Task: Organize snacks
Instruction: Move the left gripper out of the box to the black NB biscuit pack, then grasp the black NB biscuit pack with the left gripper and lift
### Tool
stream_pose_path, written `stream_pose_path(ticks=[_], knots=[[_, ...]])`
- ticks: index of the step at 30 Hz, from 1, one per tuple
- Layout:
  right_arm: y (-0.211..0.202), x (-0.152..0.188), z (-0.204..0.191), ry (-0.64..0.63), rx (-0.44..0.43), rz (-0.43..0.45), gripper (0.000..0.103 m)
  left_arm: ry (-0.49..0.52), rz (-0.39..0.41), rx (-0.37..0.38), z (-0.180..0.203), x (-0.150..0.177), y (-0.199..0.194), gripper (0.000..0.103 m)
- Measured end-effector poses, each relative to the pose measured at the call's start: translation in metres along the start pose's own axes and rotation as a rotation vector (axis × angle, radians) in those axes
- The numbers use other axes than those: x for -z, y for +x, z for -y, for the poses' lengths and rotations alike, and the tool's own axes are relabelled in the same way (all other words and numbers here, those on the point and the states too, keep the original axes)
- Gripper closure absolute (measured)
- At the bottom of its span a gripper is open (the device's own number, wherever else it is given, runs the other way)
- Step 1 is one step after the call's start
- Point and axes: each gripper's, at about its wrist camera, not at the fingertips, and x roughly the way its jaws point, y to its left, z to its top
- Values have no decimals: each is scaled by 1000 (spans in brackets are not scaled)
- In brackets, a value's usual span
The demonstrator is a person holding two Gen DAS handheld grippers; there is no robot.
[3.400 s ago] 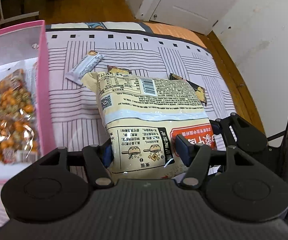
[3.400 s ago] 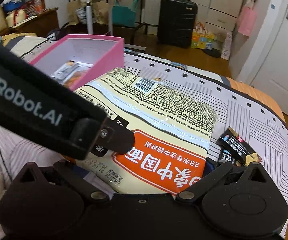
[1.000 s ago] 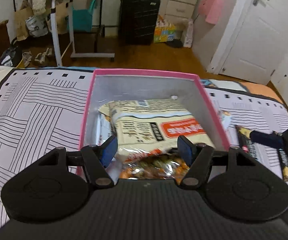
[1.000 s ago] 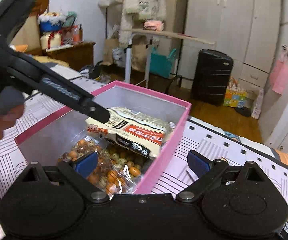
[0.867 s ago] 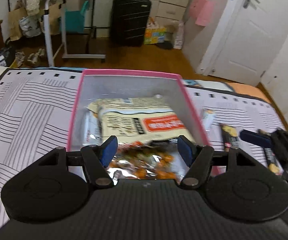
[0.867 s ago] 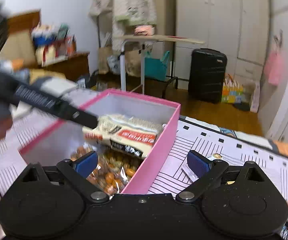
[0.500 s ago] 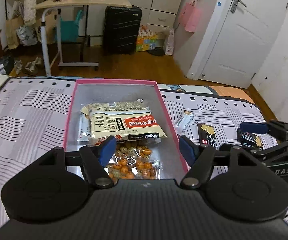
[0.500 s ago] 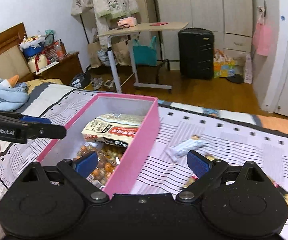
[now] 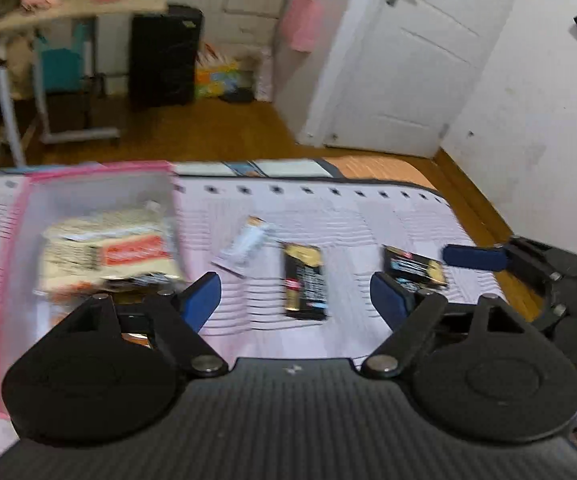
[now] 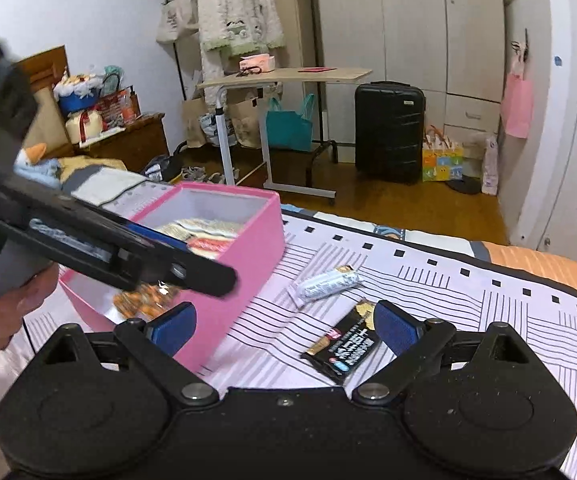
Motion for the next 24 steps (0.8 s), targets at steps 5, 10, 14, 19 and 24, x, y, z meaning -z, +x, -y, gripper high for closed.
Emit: stream_pose_path(ticks=[5, 10, 14, 19, 24], knots=[[55, 29, 19, -14, -2, -48, 13, 29, -88, -9, 16, 4, 64, 37], [107, 52, 38, 57, 34, -40, 19, -9, -142, -13, 15, 7, 126, 44], [133, 61, 49, 129, 60, -53, 20, -35, -164, -72, 11, 10, 170, 49], [145, 68, 41, 109, 69, -35, 17, -95, -189, -115, -3, 16, 206, 50], [148, 74, 26, -7, 129, -49, 18, -176, -225, -24, -15, 24, 215, 53]])
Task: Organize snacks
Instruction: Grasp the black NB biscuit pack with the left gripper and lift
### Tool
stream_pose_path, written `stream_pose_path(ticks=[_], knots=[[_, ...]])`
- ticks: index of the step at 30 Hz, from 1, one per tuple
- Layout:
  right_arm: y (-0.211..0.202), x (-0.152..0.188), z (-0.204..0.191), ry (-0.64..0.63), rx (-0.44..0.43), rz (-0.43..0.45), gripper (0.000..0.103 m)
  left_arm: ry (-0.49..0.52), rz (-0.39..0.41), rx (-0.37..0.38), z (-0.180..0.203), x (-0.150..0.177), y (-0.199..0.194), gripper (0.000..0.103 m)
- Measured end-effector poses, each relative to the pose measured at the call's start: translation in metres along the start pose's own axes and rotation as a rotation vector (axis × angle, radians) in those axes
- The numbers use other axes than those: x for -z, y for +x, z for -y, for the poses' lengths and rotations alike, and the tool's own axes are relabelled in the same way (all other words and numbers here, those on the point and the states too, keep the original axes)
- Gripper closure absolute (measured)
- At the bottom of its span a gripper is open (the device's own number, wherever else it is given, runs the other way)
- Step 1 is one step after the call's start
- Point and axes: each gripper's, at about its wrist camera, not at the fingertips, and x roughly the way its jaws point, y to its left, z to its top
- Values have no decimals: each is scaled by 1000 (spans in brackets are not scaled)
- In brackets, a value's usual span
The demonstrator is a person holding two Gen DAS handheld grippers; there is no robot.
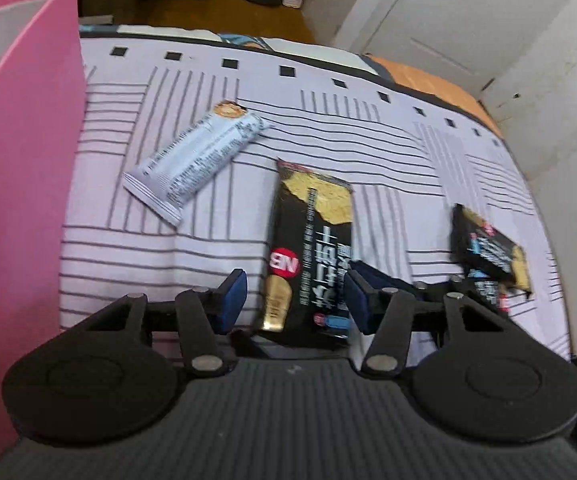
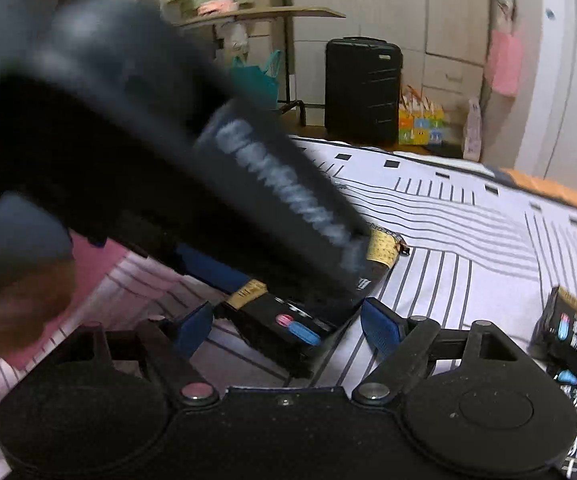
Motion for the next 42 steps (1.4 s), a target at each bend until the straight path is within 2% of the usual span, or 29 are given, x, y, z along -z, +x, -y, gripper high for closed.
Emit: stream_pose_path(ticks=[2, 5, 11, 19, 27, 37, 42], knots=[[-2, -1, 1, 18, 22, 0, 26, 7, -21, 19, 4, 1, 0, 53], [-8, 0, 1, 28, 24, 3, 27, 8, -36, 27, 9, 4, 2, 54], [-29, 10, -16, -41, 47, 5, 27, -24, -66, 52, 11, 9, -3, 55], [-69, 7, -28, -38, 29, -2, 27, 19, -98, 15, 29, 29, -28, 55], [-117, -13, -40, -61, 5, -5, 30, 88, -64, -44, 53, 50, -81, 55], [-178, -29, -69, -136, -3, 77, 30, 128, 31, -32, 66, 69, -160, 54], [-196, -42, -84, -188, -12, 117, 30, 134, 89, -27, 66, 74, -195, 54]])
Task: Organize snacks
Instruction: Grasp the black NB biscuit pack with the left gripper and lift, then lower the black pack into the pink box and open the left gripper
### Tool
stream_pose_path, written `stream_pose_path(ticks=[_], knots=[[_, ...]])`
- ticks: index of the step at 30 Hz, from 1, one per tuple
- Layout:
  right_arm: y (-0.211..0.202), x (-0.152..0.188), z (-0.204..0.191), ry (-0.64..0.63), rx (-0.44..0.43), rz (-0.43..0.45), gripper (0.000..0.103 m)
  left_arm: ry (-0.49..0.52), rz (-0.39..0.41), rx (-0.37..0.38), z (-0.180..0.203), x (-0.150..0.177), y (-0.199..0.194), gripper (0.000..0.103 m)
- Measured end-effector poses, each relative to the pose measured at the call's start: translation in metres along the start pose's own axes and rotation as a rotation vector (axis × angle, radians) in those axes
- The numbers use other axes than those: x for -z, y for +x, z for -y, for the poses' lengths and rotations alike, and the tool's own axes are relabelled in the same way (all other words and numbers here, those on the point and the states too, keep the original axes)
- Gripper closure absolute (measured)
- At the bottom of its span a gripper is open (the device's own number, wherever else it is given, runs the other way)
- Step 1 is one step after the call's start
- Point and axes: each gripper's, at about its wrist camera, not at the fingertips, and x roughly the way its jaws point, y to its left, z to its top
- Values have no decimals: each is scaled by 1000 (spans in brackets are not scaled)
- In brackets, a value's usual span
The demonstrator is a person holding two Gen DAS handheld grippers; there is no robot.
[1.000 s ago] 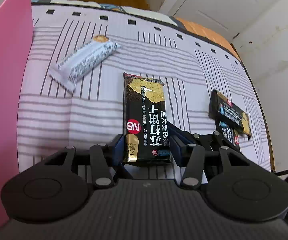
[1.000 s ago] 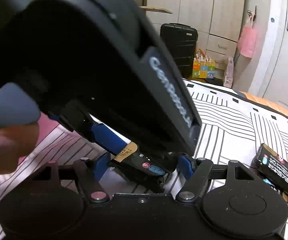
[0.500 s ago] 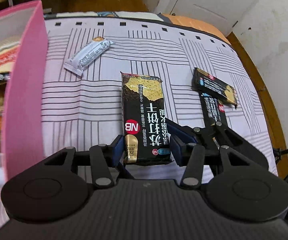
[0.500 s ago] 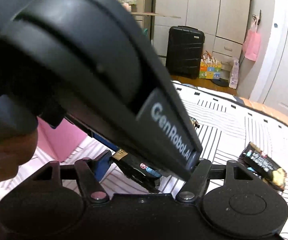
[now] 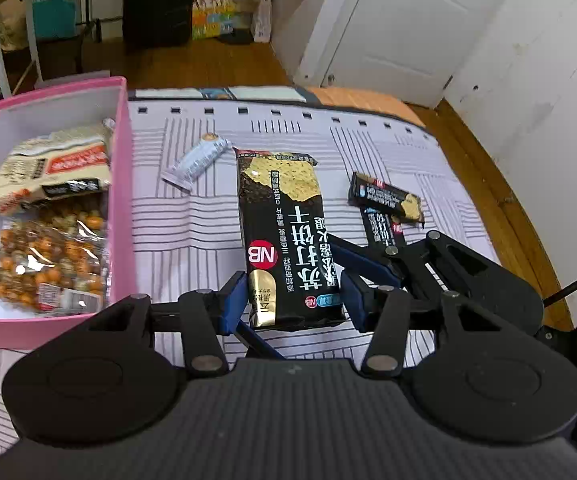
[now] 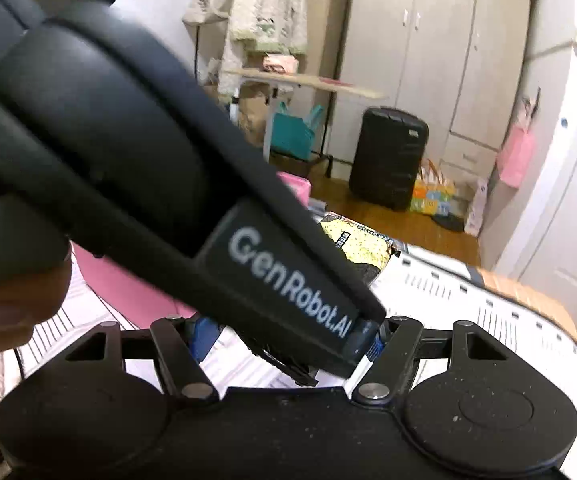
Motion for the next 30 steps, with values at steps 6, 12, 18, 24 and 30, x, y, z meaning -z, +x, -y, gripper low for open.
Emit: stream_pose_path(ticks=[6, 12, 18, 24, 30], knots=[[3, -20, -17, -56, -48, 30, 30, -3, 88, -16, -15, 1, -40, 54], [32, -28, -32, -41, -163, 24, 30, -64, 143, -41, -59, 6, -64, 54], [76, -26, -39, -20, -210, -24, 30, -129, 138, -61, -112, 11, -58, 54], [111, -37, -39, -8, -211, -103, 30, -173, 102, -36, -151, 11, -34, 54], [119, -50, -56, 41, -200, -144, 28, -216, 51, -38, -167, 8, -4, 51]])
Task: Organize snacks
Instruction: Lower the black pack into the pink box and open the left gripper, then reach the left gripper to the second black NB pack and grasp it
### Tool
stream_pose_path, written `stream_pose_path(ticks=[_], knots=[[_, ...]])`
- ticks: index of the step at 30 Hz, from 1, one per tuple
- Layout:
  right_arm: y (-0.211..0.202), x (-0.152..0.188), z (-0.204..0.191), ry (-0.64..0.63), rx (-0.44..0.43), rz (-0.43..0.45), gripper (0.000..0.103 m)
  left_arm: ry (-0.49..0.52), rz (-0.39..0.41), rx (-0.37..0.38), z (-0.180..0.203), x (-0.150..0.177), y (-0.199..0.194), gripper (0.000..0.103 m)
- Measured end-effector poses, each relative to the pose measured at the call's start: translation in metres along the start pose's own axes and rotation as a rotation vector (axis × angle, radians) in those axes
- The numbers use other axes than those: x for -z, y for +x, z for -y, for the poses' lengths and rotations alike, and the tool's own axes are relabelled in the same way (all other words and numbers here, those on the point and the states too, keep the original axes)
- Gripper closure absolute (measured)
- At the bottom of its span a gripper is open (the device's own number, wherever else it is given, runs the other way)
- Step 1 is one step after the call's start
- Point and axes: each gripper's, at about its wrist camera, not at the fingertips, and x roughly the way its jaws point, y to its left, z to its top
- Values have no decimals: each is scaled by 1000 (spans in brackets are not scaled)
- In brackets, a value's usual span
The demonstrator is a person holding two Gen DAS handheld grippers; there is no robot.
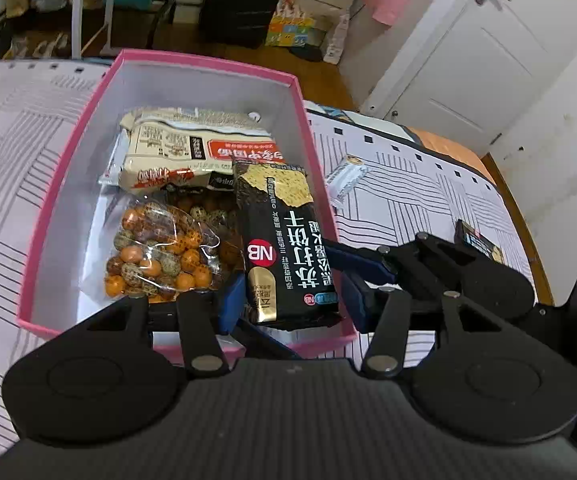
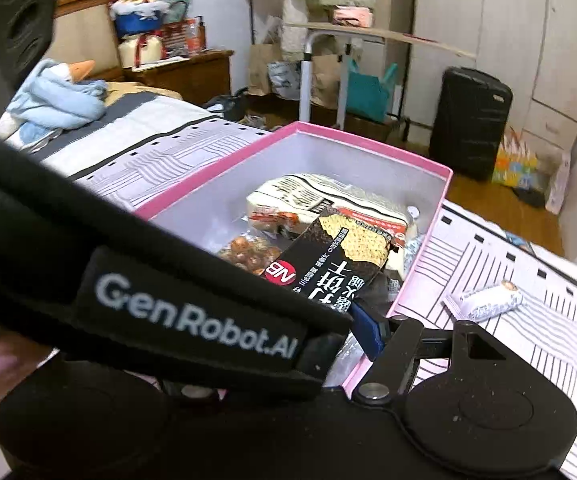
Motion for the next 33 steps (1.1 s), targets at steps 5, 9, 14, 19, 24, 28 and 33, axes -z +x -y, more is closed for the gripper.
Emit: stream_pose_path(ticks=[5, 9, 14, 19, 24, 28, 33], knots=[[-18, 13, -17, -4, 11, 54, 20, -38, 53, -67, -5, 3, 2, 47], [-28, 16, -12, 25, -2, 91, 19, -38, 91, -87, -8, 10, -15, 47], [-55, 22, 11, 80, 9, 123, 19, -5, 131, -104, 2, 17, -33, 49], [-99, 38, 46, 138, 14, 126, 19, 47, 155, -79, 28, 22, -51, 49], [-144, 51, 74, 148, 85, 142, 19, 98, 171, -29, 63, 23, -67, 47], [-164, 73, 90, 174, 181, 146, 18, 132, 168, 36, 93, 23, -71, 47], [-160, 111, 125, 260, 282, 143, 18, 178, 144, 96, 134, 26, -44, 34]])
